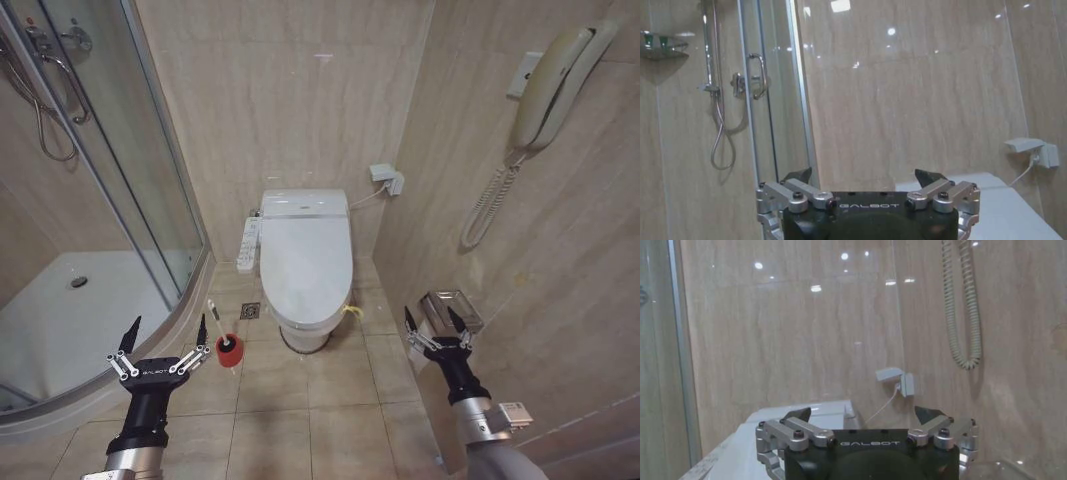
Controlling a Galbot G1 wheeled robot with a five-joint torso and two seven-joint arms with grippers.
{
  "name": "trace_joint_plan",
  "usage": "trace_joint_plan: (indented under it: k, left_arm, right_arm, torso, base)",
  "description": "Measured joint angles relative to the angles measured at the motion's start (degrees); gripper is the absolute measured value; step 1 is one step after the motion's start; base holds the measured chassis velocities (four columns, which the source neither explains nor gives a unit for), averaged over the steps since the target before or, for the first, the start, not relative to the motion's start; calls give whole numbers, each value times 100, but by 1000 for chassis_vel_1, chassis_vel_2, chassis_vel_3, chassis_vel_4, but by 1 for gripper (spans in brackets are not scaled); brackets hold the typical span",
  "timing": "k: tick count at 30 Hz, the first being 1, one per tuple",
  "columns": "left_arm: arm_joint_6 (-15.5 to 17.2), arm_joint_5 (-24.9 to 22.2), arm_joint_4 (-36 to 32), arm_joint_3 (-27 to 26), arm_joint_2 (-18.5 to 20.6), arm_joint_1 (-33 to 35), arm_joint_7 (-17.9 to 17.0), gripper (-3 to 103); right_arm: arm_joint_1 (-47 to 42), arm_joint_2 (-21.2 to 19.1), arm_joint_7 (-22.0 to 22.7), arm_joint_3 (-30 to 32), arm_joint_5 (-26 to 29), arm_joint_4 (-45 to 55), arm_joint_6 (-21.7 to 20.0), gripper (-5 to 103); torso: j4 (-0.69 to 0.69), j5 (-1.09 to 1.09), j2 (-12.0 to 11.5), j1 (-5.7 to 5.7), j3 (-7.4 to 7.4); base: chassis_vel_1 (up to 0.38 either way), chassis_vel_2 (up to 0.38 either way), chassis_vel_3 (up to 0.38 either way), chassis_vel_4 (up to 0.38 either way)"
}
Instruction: Open the toilet lid, clean the toilet bowl with a toilet brush, close the toilet lid, and flush.
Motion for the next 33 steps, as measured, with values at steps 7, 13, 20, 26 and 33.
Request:
trace_joint_plan:
  k: [7,13,20,26,33]
  left_arm:
    - [0,0,0,0,0,0,0,100]
    - [0,0,0,0,0,-1,0,100]
    - [0,0,0,0,0,-1,0,100]
    - [0,0,0,0,0,0,0,100]
    - [0,0,0,0,0,-1,0,100]
  right_arm:
    - [38,15,-1,-28,3,-50,-1,100]
    - [48,17,-1,-29,14,-86,1,100]
    - [77,10,3,-18,26,-134,9,100]
    - [78,39,-3,-34,22,-161,14,100]
    - [76,52,-3,-50,28,-204,32,100]
  torso:
    - [2,0,-1,3,1]
    - [1,-1,-1,4,2]
    - [1,-1,-1,3,1]
    - [0,-1,-1,0,0]
    - [1,-1,-1,0,1]
  base:
    - [-131,130,143,-135]
    - [-163,169,169,-160]
    - [-87,105,99,-99]
    - [-42,46,36,-39]
    - [-67,44,47,-46]
